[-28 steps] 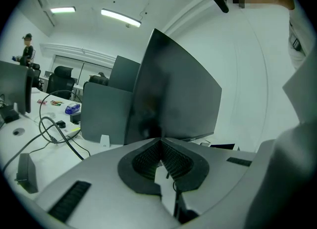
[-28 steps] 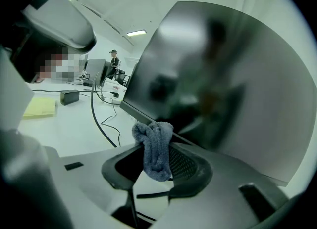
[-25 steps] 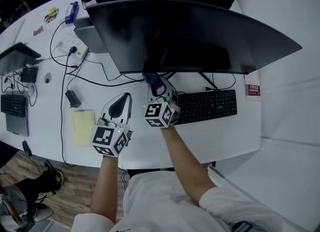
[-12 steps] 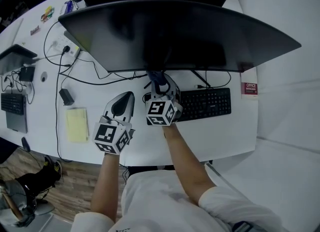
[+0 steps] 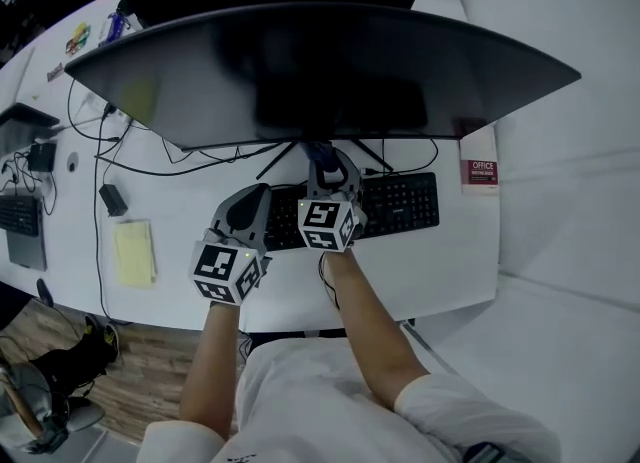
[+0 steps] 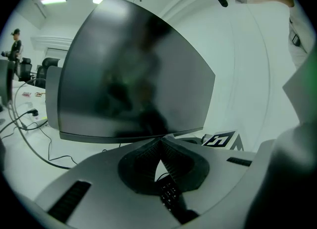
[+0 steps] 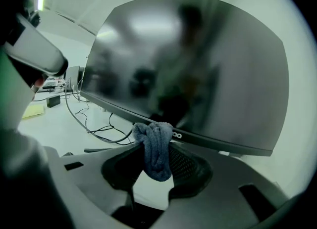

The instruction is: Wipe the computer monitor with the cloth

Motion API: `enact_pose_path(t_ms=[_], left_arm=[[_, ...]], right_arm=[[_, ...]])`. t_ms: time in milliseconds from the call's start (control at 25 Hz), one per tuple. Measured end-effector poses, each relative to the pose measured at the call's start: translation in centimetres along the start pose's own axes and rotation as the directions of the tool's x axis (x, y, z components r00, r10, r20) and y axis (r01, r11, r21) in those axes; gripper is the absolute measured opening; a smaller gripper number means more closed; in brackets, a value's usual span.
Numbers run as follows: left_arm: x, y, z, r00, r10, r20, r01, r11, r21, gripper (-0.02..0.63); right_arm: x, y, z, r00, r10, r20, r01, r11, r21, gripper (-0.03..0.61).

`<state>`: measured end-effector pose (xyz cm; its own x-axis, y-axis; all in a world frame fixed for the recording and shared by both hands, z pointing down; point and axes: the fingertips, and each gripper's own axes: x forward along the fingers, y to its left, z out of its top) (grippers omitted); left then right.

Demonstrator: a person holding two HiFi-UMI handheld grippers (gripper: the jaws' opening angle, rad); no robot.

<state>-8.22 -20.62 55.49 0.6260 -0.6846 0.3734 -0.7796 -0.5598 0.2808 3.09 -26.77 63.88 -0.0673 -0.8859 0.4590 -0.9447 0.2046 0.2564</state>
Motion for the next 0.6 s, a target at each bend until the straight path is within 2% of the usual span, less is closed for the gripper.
enact_pose_path(t_ms=[240,600], left_arm=[[2.1,-2.7,0.1,1.000,-0.016,-0.014,0.016,1.000,0.010,0.011],[4.8,-5.9,0.2,0.999,-0.031,-0.035,0.032,0.999,0.024,0.011]], right_arm=[[-0.6,-4.4,-1.7,0.999,-0.035,-0.018,0.037,0.991,0.127,0.144],[-1.1,-8.9,-3.6,0.998,-0.059,-0.024,0.063,0.960,0.273,0.144]])
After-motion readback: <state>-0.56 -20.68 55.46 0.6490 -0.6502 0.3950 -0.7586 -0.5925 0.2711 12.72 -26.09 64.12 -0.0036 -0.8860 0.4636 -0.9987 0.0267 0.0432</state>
